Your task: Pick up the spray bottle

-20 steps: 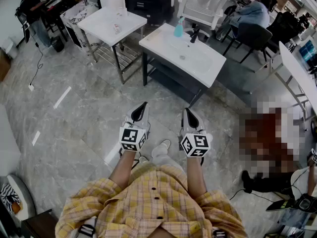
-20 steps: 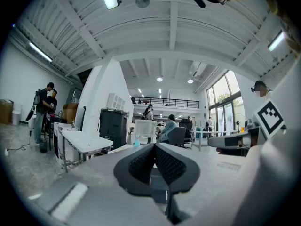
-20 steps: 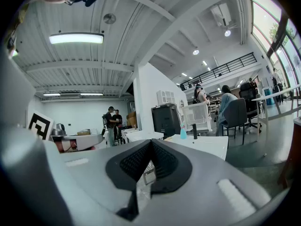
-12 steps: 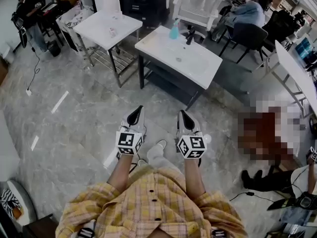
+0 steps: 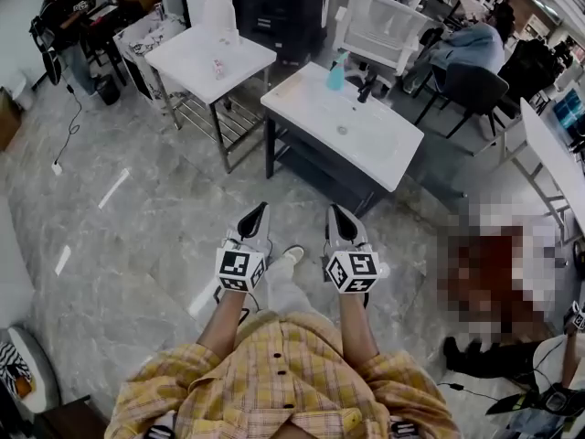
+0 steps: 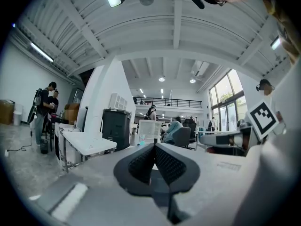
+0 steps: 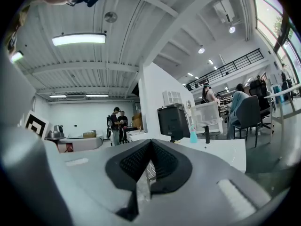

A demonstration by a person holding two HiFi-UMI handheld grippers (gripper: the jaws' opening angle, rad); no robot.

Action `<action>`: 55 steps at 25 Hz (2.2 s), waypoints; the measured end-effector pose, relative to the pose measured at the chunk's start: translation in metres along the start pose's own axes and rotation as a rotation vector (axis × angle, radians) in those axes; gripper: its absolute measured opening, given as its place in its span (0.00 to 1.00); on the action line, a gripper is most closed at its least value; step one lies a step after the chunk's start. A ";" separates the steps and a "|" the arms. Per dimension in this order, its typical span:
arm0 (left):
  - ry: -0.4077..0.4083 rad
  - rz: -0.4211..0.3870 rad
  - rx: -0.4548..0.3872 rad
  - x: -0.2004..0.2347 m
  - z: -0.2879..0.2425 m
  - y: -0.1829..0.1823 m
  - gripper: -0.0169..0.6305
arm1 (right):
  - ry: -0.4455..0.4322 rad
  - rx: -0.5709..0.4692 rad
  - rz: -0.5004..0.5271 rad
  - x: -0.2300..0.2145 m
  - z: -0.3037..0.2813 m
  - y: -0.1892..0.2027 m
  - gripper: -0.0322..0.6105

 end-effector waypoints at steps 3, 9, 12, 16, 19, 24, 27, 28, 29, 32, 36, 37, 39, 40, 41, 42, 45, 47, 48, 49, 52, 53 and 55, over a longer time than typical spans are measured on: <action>0.005 -0.013 0.012 0.031 -0.026 0.000 0.02 | 0.001 -0.010 -0.014 -0.002 -0.046 0.001 0.05; 0.040 -0.013 0.045 0.112 -0.111 0.002 0.02 | 0.005 -0.009 -0.046 -0.013 -0.164 -0.005 0.05; 0.052 0.001 0.052 0.148 -0.156 -0.003 0.02 | 0.005 -0.016 -0.044 -0.025 -0.217 -0.019 0.05; 0.069 0.001 0.069 0.186 -0.216 -0.012 0.02 | 0.040 -0.012 -0.061 -0.049 -0.278 -0.030 0.05; 0.081 -0.005 0.072 0.213 -0.255 -0.017 0.02 | 0.061 -0.006 -0.066 -0.063 -0.321 -0.035 0.05; 0.081 -0.002 0.080 0.238 -0.300 -0.015 0.02 | 0.076 0.002 -0.063 -0.077 -0.366 -0.037 0.05; 0.077 0.008 0.096 0.245 -0.317 -0.009 0.02 | 0.081 0.018 -0.063 -0.083 -0.381 -0.036 0.05; 0.080 0.009 0.101 0.246 -0.322 -0.008 0.02 | 0.087 0.024 -0.067 -0.085 -0.385 -0.035 0.05; 0.084 0.009 0.106 0.246 -0.327 -0.008 0.02 | 0.094 0.031 -0.069 -0.088 -0.388 -0.034 0.05; 0.092 0.006 0.115 0.251 -0.341 -0.008 0.02 | 0.113 0.047 -0.074 -0.094 -0.397 -0.032 0.05; 0.115 0.002 0.118 0.256 -0.363 -0.007 0.02 | 0.129 0.055 -0.083 -0.104 -0.409 -0.028 0.05; 0.124 0.003 0.119 0.258 -0.369 -0.006 0.02 | 0.135 0.060 -0.082 -0.107 -0.414 -0.027 0.05; 0.141 0.006 0.123 0.267 -0.384 -0.005 0.02 | 0.145 0.066 -0.081 -0.112 -0.427 -0.027 0.05; 0.150 0.009 0.123 0.272 -0.392 -0.005 0.02 | 0.153 0.068 -0.080 -0.114 -0.434 -0.028 0.05; 0.160 0.010 0.122 0.278 -0.400 -0.005 0.02 | 0.162 0.069 -0.079 -0.116 -0.442 -0.029 0.05; 0.172 0.011 0.122 0.284 -0.409 -0.006 0.02 | 0.173 0.068 -0.077 -0.117 -0.450 -0.030 0.05; 0.209 0.018 0.118 0.306 -0.437 -0.006 0.02 | 0.204 0.067 -0.069 -0.123 -0.477 -0.032 0.05; 0.240 0.018 0.120 0.325 -0.459 -0.008 0.02 | 0.223 0.065 -0.069 -0.125 -0.499 -0.033 0.05; 0.260 0.016 0.125 0.334 -0.471 -0.009 0.02 | 0.236 0.065 -0.071 -0.126 -0.510 -0.035 0.05; 0.283 0.016 0.132 0.343 -0.482 -0.010 0.02 | 0.251 0.067 -0.073 -0.126 -0.521 -0.036 0.05; 0.354 0.024 0.154 0.370 -0.520 -0.019 0.02 | 0.304 0.081 -0.081 -0.130 -0.556 -0.044 0.05; 0.375 0.026 0.161 0.380 -0.534 -0.022 0.02 | 0.322 0.086 -0.085 -0.132 -0.569 -0.047 0.05; 0.411 0.026 0.173 0.397 -0.557 -0.027 0.02 | 0.358 0.095 -0.093 -0.134 -0.593 -0.051 0.05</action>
Point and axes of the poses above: the fingertips, and each gripper's own axes: z backward along the fingers, x to its left, y out of its underside, the point moved 10 cm from there along z, backward along the fingers, and after that the axes turned 15 degrees about y, right-handed, at the moved point
